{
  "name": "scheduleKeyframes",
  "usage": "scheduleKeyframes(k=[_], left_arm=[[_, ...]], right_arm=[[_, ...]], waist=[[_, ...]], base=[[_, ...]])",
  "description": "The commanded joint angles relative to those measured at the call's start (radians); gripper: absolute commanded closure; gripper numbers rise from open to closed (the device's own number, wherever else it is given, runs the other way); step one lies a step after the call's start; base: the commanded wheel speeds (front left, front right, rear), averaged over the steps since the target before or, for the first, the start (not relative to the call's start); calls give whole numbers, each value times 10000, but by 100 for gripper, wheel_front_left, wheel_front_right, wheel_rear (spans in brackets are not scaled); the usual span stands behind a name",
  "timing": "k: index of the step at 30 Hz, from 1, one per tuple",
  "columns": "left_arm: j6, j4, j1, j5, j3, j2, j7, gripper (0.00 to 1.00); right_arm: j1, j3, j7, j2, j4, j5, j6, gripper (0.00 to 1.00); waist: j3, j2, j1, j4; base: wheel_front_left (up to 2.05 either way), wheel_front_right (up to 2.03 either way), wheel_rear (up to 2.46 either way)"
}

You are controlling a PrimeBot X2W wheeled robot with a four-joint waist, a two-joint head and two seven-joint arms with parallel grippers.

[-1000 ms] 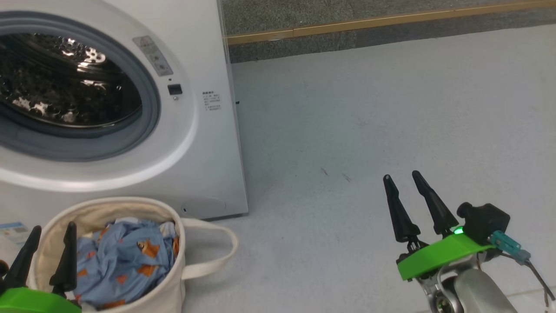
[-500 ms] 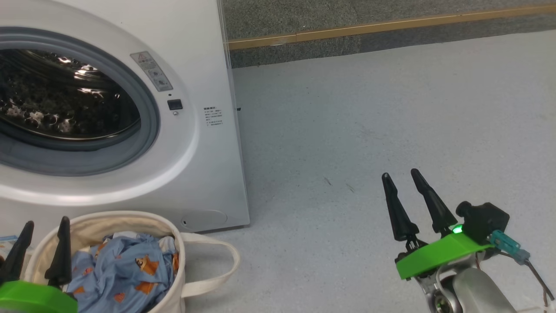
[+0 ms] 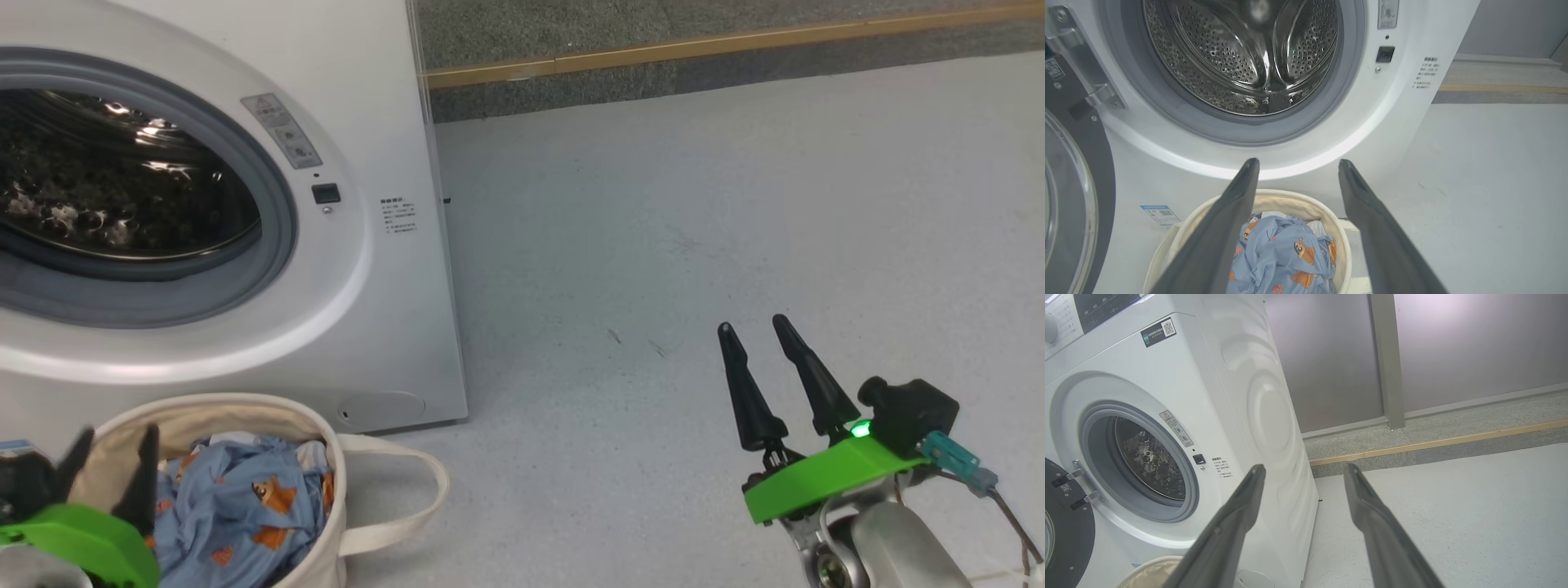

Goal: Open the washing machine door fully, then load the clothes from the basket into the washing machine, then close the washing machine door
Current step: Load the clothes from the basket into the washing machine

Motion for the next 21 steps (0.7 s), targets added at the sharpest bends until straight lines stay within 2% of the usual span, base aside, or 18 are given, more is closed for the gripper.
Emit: scheduleKeyframes(k=[1,7,8,15,21], left_arm=[[-66,175,-618,-11,272,529,352,0],[-611,2099,-1194,-568,-320,230,1958,0],[-611,2099,-1194,-568,-320,230,1958,0],[-1171,4401,-2286,-1236,-627,-163,2635,0],[-1286,5616,-3512,-1760,-1023,-309,2732,0]], right_arm=[[-233,165,-34,74,-409,-135,75,0],[-404,200,13,110,-561,-214,75,0],[-404,200,13,110,-561,-214,75,0],[-714,-35,39,332,-1046,-525,75,0],[-954,-288,88,583,-1658,-1019,75,0]], waist=[[55,0,0,-37],[535,0,0,-217],[535,0,0,-217],[1847,0,0,-428],[3306,0,0,-464]], base=[[0,0,0],[0,0,0],[0,0,0],[0,0,0],[0,0,0]])
